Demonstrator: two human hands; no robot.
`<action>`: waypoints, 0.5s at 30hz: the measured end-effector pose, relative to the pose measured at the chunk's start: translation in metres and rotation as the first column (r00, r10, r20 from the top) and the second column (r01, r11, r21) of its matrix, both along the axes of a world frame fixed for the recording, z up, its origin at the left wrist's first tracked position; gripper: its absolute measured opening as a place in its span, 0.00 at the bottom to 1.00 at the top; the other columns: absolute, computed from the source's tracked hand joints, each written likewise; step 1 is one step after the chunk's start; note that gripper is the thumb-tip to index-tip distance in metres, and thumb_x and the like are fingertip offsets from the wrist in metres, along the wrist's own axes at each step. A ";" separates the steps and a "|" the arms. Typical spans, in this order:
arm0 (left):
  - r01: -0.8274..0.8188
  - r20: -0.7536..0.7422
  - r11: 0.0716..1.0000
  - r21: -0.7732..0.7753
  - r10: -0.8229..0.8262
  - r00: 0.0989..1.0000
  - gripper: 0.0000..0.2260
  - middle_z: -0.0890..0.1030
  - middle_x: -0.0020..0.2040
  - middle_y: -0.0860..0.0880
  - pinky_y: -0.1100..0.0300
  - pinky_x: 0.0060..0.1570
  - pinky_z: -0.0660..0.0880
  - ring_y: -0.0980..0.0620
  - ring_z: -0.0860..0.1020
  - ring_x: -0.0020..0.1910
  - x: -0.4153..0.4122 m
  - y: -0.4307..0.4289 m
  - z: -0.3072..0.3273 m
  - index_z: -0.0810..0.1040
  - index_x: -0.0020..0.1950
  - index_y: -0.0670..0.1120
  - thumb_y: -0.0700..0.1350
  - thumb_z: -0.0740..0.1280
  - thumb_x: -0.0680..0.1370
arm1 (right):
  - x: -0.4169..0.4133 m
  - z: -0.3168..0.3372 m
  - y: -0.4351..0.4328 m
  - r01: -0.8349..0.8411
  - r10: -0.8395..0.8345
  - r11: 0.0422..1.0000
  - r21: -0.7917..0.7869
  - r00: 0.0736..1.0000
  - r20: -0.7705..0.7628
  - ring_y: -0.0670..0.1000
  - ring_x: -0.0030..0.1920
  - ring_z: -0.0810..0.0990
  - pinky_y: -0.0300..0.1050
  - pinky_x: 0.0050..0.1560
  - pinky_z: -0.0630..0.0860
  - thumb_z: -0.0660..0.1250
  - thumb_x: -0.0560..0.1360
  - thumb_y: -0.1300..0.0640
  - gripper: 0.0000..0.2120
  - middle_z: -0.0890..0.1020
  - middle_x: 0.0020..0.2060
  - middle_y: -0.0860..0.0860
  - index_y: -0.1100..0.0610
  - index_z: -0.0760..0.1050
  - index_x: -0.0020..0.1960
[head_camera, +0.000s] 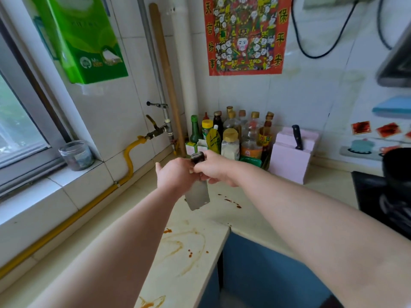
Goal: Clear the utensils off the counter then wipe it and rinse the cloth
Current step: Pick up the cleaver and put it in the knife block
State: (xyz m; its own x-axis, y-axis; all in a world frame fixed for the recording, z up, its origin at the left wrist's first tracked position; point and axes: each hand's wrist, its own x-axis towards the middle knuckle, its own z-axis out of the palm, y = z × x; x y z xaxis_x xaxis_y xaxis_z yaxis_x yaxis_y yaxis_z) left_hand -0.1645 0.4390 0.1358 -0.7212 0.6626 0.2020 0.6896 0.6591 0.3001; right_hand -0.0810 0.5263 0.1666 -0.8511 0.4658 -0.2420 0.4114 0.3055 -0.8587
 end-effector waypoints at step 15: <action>0.076 0.227 0.991 0.110 -0.099 0.969 0.12 0.82 0.53 0.48 0.56 0.49 0.78 0.47 0.80 0.50 0.010 0.057 0.003 0.85 0.52 0.49 0.40 0.62 0.80 | 0.030 -0.009 0.068 0.404 -0.323 0.804 0.437 0.913 -0.250 0.60 0.53 0.78 0.54 0.51 0.76 0.57 0.81 0.53 0.15 0.78 0.56 0.58 0.53 0.66 0.67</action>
